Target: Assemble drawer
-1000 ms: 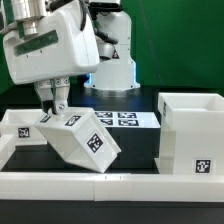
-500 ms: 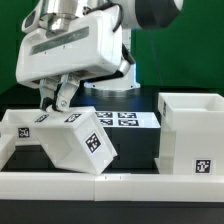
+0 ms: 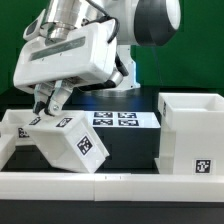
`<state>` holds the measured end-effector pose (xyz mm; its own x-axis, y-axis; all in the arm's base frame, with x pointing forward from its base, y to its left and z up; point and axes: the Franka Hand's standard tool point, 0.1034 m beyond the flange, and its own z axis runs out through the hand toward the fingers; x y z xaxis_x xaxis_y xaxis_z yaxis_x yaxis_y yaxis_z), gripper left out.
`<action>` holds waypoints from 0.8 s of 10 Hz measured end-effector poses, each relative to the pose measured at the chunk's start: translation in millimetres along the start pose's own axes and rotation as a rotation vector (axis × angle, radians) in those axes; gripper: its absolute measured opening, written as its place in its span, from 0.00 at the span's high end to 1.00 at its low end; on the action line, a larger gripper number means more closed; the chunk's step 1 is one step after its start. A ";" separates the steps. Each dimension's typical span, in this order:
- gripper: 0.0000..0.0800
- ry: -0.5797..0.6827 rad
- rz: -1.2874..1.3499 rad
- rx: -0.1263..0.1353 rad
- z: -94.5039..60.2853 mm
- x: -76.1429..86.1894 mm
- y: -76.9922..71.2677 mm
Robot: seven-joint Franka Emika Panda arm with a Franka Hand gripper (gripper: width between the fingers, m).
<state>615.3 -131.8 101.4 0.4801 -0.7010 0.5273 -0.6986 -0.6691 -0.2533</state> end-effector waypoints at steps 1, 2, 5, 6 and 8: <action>0.79 0.000 -0.001 0.000 0.0 -0.4 -0.4; 0.79 0.013 -0.041 0.002 -0.5 -5.4 -0.9; 0.79 -0.005 -0.063 -0.027 4.6 -27.5 7.4; 0.79 -0.007 -0.025 -0.032 2.2 -35.9 3.4; 0.79 -0.002 -0.032 -0.029 -0.1 -33.2 1.5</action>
Offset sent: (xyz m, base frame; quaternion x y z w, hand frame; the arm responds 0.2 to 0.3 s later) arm -0.0313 -0.0069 -0.0237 -0.0644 0.0350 -0.0946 0.9928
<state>598.2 -109.5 83.6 0.5034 -0.6797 0.5335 -0.6979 -0.6839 -0.2128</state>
